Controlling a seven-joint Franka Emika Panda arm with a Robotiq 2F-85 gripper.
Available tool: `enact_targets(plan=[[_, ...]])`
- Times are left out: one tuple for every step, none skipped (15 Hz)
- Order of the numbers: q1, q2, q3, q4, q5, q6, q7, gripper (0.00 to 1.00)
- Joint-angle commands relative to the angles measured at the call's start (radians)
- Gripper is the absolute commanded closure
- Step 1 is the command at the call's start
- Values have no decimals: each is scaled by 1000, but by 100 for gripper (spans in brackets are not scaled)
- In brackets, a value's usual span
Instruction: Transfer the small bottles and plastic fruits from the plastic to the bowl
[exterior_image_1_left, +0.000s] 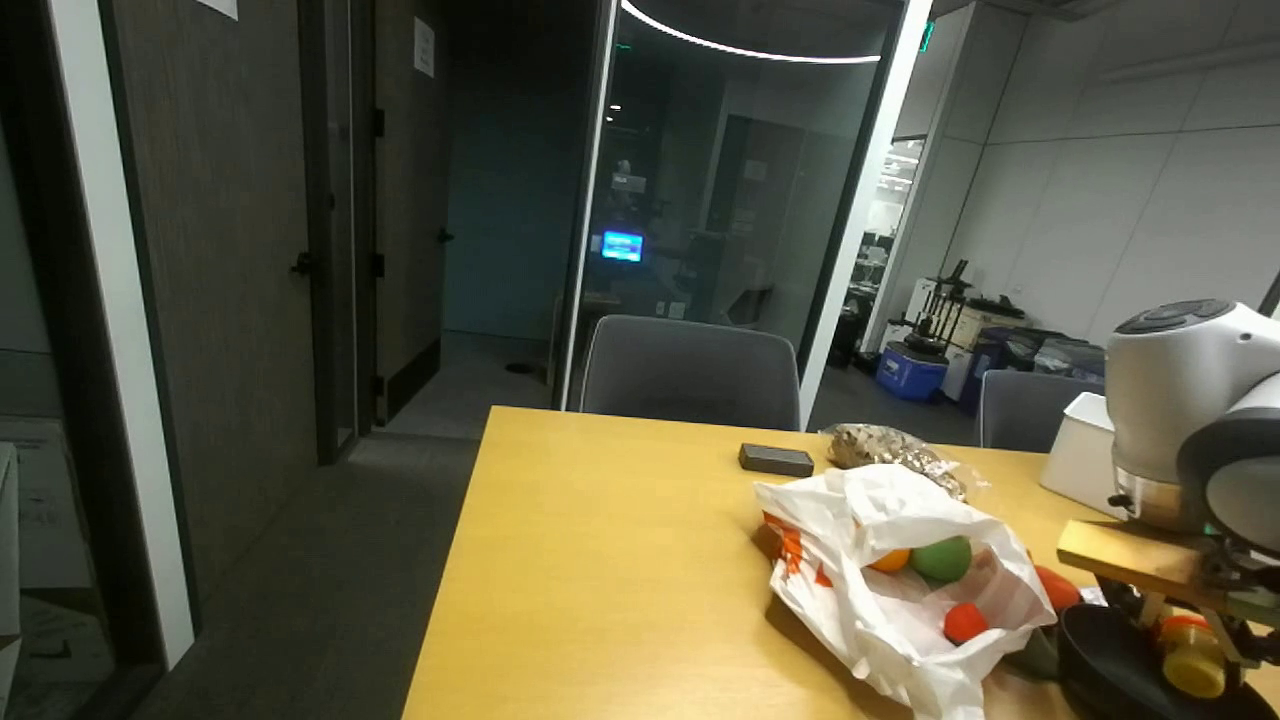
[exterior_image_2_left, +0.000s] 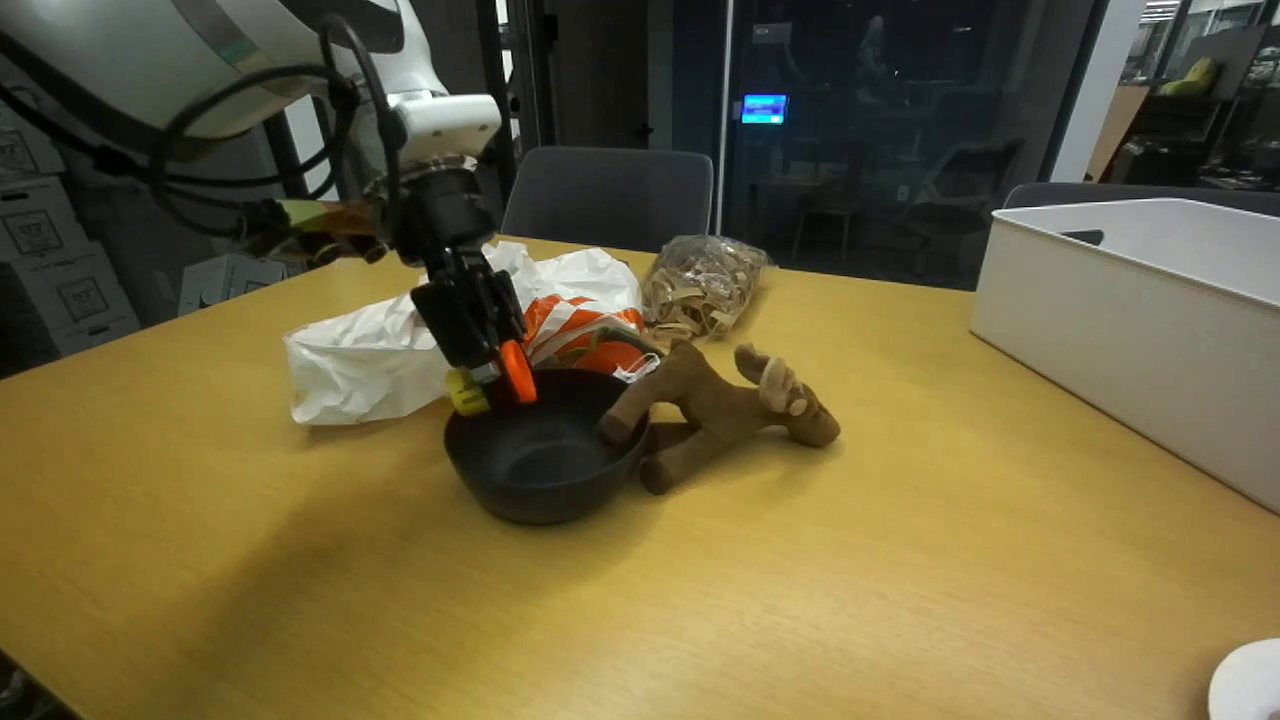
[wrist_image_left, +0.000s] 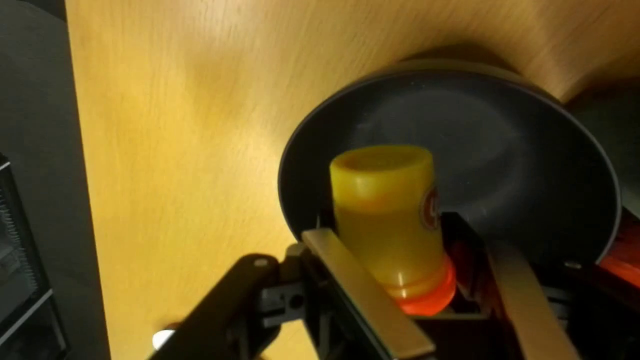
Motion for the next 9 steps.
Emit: enact_targets(plan=[[36,11,-29,26,-44,21,105,12],[48,-9,-40,23,20,43,72,5],[60,-33,-50,21,89,73,29,0],[77,-63,-54,19,162,95,-20,0],[94,-86,-52,20,226,103,-63,0],[114,-113,-44,22,281,110,-99,0],[139,-138,-28,26,330,108,-134,0],[163,-153,-13,35,371,111,-161,0],[186,-159,4,46,405,118,-184,0]])
